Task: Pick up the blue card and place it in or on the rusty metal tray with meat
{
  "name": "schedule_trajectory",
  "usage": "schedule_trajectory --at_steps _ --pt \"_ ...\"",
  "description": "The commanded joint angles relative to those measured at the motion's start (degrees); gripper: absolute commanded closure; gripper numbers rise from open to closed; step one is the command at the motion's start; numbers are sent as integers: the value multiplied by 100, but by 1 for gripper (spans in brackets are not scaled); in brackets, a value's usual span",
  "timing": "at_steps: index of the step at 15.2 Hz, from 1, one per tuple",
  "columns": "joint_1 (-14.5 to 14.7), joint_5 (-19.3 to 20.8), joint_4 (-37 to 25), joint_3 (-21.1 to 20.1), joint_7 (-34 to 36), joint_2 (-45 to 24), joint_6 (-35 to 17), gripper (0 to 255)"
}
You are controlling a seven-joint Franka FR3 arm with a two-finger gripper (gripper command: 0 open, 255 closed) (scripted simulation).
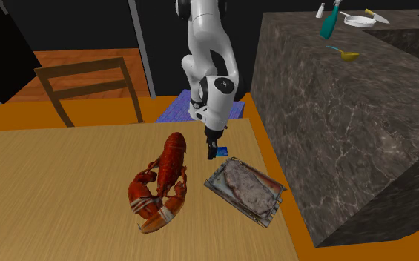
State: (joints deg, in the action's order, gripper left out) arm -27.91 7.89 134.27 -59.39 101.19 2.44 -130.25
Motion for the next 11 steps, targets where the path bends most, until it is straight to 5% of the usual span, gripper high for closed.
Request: schedule_trajectory --at_steps 1,6,7,11 --pt "-7 33 23 1 18 -24 -36 0" --pt "-7 34 23 1 19 -24 -36 0" --pt "-7 34 22 1 19 -25 -36 255" --pt "-4 29 27 -2 21 -20 -38 255"
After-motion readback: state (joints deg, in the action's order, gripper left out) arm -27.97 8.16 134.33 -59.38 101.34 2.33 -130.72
